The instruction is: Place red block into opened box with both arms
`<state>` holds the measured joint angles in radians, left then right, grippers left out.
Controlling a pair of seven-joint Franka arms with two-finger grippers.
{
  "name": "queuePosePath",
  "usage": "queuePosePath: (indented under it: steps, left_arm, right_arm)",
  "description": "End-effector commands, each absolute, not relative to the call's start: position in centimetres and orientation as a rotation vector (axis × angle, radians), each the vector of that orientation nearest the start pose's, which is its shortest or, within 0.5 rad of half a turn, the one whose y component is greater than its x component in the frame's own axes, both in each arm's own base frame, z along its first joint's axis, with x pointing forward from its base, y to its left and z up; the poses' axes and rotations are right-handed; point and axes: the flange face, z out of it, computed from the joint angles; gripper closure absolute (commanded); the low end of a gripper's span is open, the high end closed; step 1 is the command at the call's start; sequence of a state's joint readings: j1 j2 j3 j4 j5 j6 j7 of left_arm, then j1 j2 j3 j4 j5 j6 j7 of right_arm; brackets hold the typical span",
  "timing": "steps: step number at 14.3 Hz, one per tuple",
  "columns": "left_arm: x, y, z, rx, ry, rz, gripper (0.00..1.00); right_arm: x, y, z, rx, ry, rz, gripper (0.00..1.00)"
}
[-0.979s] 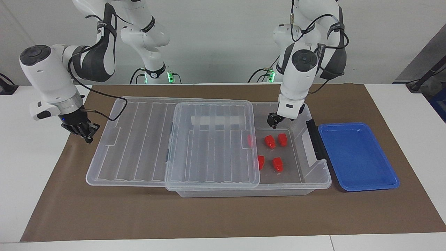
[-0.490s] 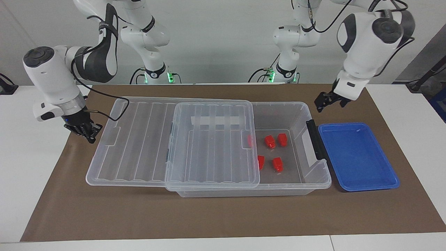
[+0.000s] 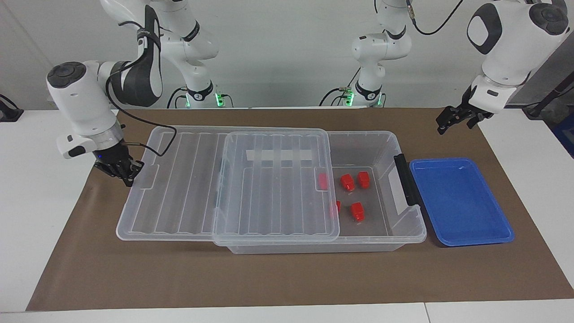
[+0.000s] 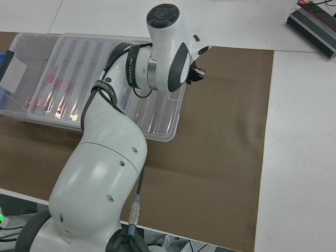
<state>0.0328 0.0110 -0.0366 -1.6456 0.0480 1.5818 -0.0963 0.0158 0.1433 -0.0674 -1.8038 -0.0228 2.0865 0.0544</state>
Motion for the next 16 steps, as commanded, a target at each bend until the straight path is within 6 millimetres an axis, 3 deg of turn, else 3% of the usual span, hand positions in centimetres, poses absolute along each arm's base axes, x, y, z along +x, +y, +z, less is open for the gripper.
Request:
queuePosePath:
  steps: [1, 3, 11, 13, 15, 16]
  left_arm:
    - [54.5, 1.7, 58.3, -3.09, -0.189, 0.121, 0.0]
    - [54.4, 3.2, 58.0, -3.09, -0.214, 0.108, 0.0]
    - [54.9, 2.7, 58.0, -3.096, -0.196, 0.044, 0.0]
    - [55.9, 2.6, 56.7, -3.096, -0.193, 0.065, 0.0]
    - [56.3, 2.1, 57.0, -3.097, -0.174, 0.055, 0.0]
    - [56.9, 2.4, 58.4, -3.103, -0.187, 0.056, 0.0]
  right_arm:
    - [61.6, -0.1, 47.3, -3.142, 0.038, -0.237, 1.0]
    - [61.5, 2.0, 47.3, -3.136, -0.019, -0.22, 1.0]
    - [60.5, 8.8, 47.0, -3.112, -0.198, -0.158, 1.0]
    - [60.2, 10.2, 47.1, -3.104, -0.233, -0.16, 1.0]
    - [60.0, 11.2, 47.1, -3.099, -0.261, -0.16, 1.0]
    - [59.9, 11.8, 47.1, -3.096, -0.275, -0.16, 1.0]
